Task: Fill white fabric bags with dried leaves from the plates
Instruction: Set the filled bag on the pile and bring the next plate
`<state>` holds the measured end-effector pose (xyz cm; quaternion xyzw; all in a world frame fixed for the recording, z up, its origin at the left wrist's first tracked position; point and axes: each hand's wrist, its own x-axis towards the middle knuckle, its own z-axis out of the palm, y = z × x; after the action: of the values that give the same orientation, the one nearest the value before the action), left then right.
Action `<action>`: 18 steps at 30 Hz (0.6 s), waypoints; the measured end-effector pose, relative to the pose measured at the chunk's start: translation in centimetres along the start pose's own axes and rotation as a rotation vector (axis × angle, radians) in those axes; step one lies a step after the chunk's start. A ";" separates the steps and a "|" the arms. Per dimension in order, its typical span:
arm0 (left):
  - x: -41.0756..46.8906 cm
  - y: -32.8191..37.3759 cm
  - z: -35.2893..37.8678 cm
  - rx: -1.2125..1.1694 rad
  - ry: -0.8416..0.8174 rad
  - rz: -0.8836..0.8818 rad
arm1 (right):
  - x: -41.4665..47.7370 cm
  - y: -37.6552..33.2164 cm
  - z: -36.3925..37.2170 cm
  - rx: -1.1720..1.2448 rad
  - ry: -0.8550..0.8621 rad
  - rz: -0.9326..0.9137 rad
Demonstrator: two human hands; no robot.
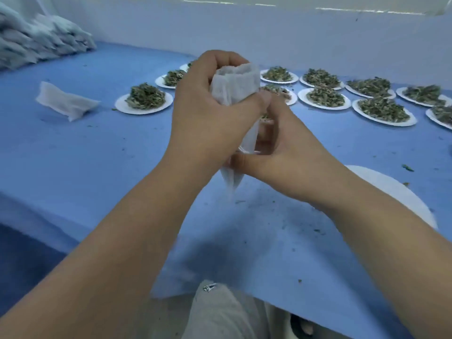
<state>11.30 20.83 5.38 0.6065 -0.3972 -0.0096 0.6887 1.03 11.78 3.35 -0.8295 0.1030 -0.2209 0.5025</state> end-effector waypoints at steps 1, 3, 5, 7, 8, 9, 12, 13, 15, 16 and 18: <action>-0.3 0.1 -1.9 0.017 0.017 -0.005 | 1.0 -0.8 1.7 -0.018 0.006 -0.029; -0.9 0.3 -5.6 0.073 0.033 -0.005 | 2.8 -2.2 4.8 -0.018 0.010 -0.084; -1.8 0.2 -10.0 0.082 0.046 -0.039 | 4.8 -3.7 8.3 0.020 -0.009 -0.103; -3.1 0.0 -14.5 0.048 0.073 -0.096 | 6.3 -5.2 12.1 0.057 -0.054 -0.113; -3.8 -0.2 -16.6 0.029 0.091 -0.114 | 6.9 -5.8 14.1 0.072 -0.089 -0.121; -4.7 -0.3 -18.7 0.023 0.114 -0.125 | 7.4 -6.3 16.2 0.077 -0.123 -0.129; -7.1 -0.7 -24.1 0.064 0.211 -0.149 | 8.6 -7.7 22.4 0.094 -0.206 -0.145; -7.8 -0.9 -25.6 0.084 0.237 -0.161 | 8.9 -8.0 24.2 0.105 -0.222 -0.150; -9.0 -1.5 -28.5 0.128 0.288 -0.209 | 9.7 -8.6 27.3 0.129 -0.222 -0.147; -9.4 -1.9 -29.7 0.154 0.318 -0.243 | 10.1 -8.7 28.5 0.133 -0.210 -0.143; -10.1 -2.6 -31.4 0.204 0.385 -0.325 | 11.5 -8.7 30.2 0.107 -0.177 -0.136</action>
<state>23.21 51.15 -0.63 0.7193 -0.1555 0.0356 0.6761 24.89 35.17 2.01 -0.8229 -0.0102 -0.1857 0.5369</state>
